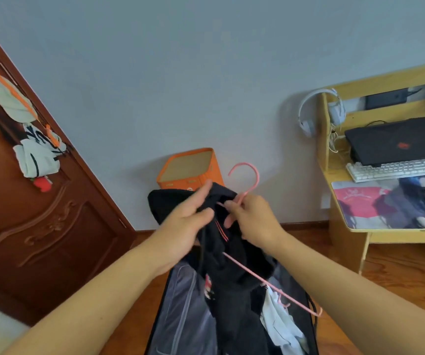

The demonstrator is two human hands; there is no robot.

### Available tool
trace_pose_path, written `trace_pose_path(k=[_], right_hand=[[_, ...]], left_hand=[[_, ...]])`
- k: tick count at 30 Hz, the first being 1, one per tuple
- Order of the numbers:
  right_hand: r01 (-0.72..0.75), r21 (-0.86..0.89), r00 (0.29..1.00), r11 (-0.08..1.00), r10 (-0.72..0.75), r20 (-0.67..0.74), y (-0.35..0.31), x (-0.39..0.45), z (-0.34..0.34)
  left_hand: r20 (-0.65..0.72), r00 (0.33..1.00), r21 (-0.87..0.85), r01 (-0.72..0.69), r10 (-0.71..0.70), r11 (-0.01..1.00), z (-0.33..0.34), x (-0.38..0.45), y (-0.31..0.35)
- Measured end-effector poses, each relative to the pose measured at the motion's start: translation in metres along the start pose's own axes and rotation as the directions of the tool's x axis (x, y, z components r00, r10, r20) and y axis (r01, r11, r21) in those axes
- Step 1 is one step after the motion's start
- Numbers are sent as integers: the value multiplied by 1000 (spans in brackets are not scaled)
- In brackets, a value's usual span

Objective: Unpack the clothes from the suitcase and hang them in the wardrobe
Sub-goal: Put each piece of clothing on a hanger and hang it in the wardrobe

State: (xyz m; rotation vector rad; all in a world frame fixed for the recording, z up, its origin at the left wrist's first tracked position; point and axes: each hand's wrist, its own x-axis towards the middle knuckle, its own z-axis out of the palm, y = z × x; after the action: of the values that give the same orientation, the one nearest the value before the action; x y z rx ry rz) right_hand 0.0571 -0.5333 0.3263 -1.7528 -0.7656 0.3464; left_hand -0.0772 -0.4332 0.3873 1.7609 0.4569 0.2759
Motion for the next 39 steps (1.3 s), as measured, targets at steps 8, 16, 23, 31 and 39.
trace_pose_path(k=[8,16,23,31,39], right_hand=[[176,135,984,975,-173,-34,-18,-13,-63],[266,88,964,960,-264,-39,-45,6,-87],[141,-177,806,974,-217,-551,-11,3,-62],[231,-153,973,961,-229,28,95,-36,-13],[218,-262,819,940,-31,572,92,-32,-12]], left_hand=[[274,766,931,-363,581,40,-34,-12,10],[438,739,899,-362,512,-246,-24,58,49],[251,819,933,-347,516,97,-20,81,28],[67,793,887,-325,605,328,-40,56,34],[28,845,855,-297,534,425,-98,52,20]])
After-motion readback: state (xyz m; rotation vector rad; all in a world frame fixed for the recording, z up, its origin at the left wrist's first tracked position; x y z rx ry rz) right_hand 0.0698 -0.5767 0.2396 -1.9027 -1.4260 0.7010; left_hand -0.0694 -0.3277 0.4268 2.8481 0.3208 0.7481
